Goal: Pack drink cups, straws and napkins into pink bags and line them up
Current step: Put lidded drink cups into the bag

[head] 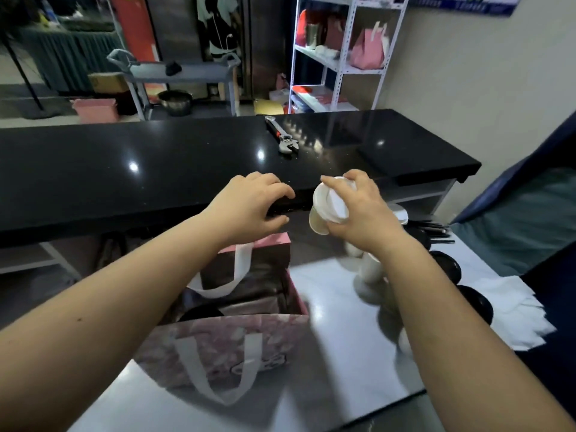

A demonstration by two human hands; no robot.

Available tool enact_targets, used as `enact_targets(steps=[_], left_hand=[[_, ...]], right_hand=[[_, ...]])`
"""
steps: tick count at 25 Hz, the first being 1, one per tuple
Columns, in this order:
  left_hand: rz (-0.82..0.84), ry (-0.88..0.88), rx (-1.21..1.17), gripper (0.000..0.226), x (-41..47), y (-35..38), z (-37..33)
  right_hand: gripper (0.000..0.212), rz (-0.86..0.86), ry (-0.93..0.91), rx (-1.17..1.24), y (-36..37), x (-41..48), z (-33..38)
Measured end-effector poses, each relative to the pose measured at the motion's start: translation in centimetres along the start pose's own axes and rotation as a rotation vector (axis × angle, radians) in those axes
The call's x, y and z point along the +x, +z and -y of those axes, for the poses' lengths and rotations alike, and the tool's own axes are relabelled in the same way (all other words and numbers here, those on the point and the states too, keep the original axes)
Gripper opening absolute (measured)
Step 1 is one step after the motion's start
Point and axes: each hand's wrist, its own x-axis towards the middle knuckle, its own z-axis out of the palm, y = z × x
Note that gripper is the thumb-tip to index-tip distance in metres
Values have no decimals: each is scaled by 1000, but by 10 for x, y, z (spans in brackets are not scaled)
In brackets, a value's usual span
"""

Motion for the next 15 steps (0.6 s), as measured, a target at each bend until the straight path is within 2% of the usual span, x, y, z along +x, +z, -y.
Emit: enact_targets(steps=[4, 7, 9, 11, 15], left_hand=[[-16, 100, -422, 14, -63, -21, 12], [96, 76, -431, 18, -97, -19, 18], [182, 24, -334, 31, -107, -13, 23], [236, -36, -267, 55, -112, -8, 26], [237, -5, -323, 97, -119, -2, 27]], right_hand=[[78, -92, -53, 71, -44, -21, 45], [77, -61, -79, 159, -62, -42, 82], [76, 36, -75, 207, -61, -52, 105], [75, 125, -71, 230, -53, -58, 124], [74, 174, -115, 114, -20, -62, 148]])
